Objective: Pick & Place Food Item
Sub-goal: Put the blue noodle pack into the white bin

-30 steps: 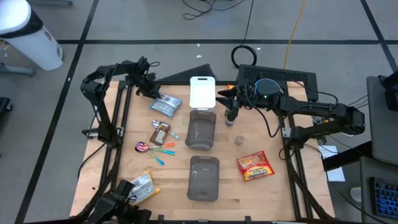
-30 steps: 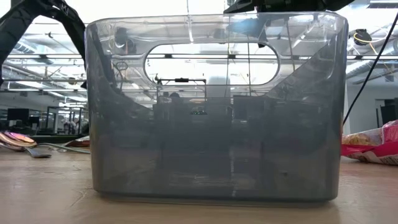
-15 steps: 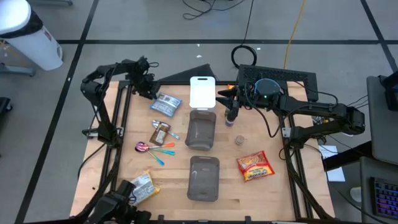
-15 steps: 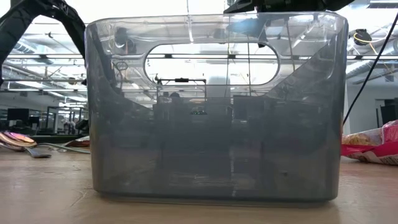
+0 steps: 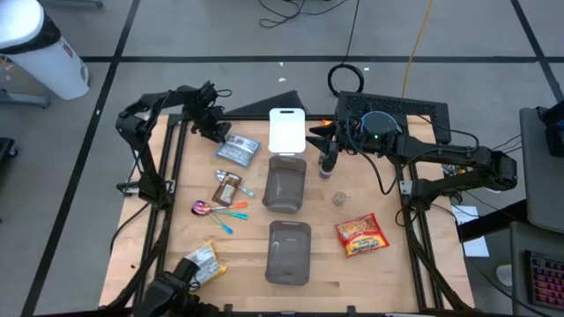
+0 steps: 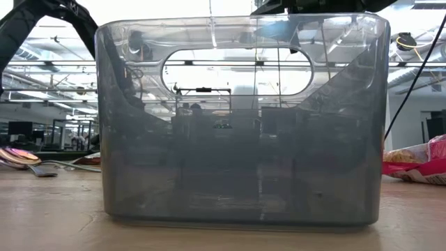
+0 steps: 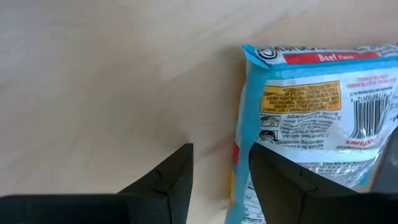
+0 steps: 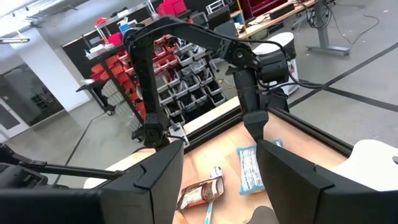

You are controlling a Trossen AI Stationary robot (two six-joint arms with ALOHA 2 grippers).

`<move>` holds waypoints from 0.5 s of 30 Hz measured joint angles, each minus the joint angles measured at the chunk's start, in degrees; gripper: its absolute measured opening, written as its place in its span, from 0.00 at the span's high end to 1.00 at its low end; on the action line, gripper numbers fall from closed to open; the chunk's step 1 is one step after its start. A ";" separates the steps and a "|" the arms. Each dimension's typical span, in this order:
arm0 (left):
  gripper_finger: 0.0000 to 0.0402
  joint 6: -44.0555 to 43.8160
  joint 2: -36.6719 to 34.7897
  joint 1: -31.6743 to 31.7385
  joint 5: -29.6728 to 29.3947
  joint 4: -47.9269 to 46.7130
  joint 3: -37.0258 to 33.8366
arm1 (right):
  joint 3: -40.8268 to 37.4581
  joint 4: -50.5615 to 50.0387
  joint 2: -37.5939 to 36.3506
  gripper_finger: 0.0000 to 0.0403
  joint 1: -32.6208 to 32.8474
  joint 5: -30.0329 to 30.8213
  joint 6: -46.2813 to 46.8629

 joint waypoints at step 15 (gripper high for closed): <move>0.62 1.33 -0.01 -2.10 -1.18 0.12 0.02 | 0.00 -0.02 0.00 0.51 0.00 -0.04 0.02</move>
